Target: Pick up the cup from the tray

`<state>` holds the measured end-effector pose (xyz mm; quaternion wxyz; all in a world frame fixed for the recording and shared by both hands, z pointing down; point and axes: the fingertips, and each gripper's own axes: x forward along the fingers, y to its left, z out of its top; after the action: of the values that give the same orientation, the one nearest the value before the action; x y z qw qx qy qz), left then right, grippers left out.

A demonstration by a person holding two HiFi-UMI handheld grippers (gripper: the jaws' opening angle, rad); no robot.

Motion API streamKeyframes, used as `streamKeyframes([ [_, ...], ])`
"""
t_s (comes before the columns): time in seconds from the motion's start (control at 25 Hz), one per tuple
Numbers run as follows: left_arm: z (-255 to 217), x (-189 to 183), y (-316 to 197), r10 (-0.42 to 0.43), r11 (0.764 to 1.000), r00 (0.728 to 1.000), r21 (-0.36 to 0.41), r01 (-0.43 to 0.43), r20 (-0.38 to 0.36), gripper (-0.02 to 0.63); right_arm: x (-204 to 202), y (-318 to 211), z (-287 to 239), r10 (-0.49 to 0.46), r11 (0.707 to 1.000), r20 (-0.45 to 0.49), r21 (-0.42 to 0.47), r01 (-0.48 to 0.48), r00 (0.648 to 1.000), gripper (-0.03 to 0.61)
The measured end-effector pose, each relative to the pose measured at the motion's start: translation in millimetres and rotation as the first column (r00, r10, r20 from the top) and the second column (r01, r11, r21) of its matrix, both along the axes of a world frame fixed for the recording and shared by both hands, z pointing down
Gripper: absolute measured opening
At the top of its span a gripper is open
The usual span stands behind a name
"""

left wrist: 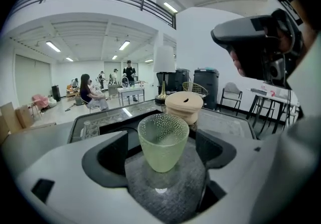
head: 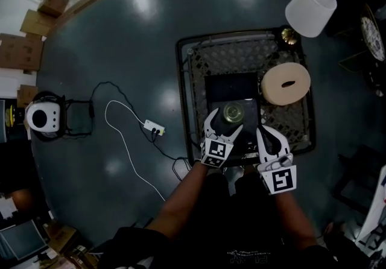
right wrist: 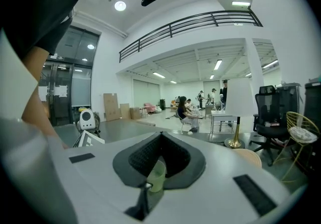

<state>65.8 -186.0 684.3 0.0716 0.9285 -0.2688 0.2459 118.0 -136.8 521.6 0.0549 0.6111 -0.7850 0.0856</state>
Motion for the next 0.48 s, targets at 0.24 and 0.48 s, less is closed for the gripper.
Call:
streamKeyframes([
  [0.24,12.0,12.6,-5.6,0.014,0.999,1.000,-0.035,-0.013,0.007,0.408,7.2,-1.8,-2.8,0.015,1.000,0.011,0.011,-0.015,1.000,0.009],
  [0.48,22.8,24.1,-11.3,0.024,0.999,0.999,-0.032,-0.023,0.040,0.408,17.8,-2.2,-0.9,0.033,0.999,0.015,-0.003,-0.033,0.999,0.009],
])
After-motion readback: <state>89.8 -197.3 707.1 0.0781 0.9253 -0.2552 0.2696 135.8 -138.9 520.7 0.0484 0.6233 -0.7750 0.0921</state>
